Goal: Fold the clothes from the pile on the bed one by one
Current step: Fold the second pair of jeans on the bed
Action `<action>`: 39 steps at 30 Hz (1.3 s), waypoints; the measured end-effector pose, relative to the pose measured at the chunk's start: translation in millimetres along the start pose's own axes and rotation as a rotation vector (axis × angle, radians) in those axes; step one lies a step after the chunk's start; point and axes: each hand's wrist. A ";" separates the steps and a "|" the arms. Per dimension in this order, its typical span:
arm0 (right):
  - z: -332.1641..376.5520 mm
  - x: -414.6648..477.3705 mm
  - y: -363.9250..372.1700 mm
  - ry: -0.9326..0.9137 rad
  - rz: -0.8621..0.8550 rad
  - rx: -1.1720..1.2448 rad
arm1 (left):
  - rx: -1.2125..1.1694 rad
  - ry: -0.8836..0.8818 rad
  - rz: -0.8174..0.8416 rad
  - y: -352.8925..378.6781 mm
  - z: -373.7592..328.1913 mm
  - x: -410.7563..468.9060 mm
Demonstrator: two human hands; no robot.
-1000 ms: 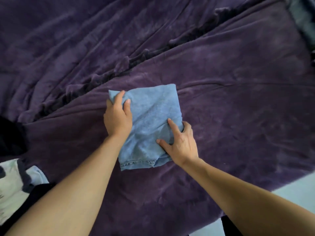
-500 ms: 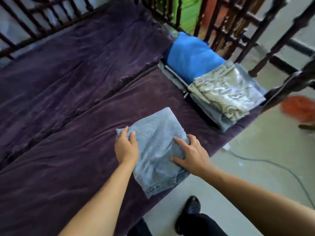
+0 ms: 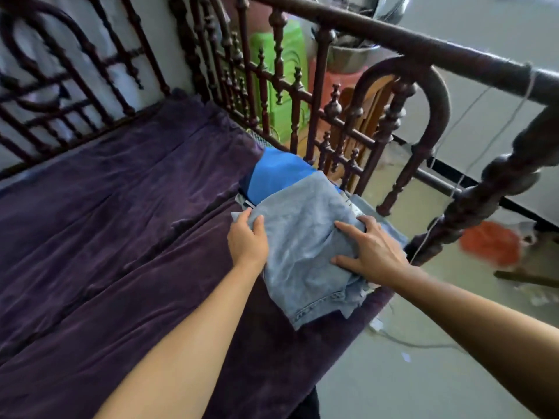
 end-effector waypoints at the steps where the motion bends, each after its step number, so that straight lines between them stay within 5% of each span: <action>1: -8.0 20.5 -9.2 -0.010 -0.001 -0.023 | -0.016 0.000 -0.003 5.4 -13.4 15.2; 10: -81.2 225.2 -27.8 -0.051 0.051 -0.089 | -0.019 -0.082 -0.034 68.9 -86.4 182.6; 14: -118.3 268.1 7.1 0.013 0.235 -0.132 | 0.168 -0.196 -0.039 108.7 -71.2 230.7; 17: -121.7 271.7 40.1 0.016 0.156 -0.164 | 0.492 0.072 -0.170 134.5 -47.1 239.9; 19: -109.7 264.5 62.5 -0.047 0.093 -0.101 | 0.663 0.290 -0.111 153.7 -27.9 243.2; 22: -102.4 251.2 100.5 -0.121 0.183 -0.124 | 0.818 0.225 0.055 172.8 2.3 256.6; 29: -123.1 261.1 148.0 -0.129 0.249 -0.233 | 0.944 0.225 0.079 189.1 29.0 272.5; 36: -104.6 255.4 90.4 -0.093 0.510 -0.161 | 1.020 0.186 0.142 149.6 -1.7 217.5; 39: -97.2 231.2 56.1 -0.124 0.463 -0.126 | 0.963 0.113 0.148 127.3 -6.0 160.8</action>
Point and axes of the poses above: each hand's wrist, its own x-axis towards the middle knuckle, its own y-axis out of the palm, z = x × y, and after that the axes turned 15 degrees about -y, right-handed
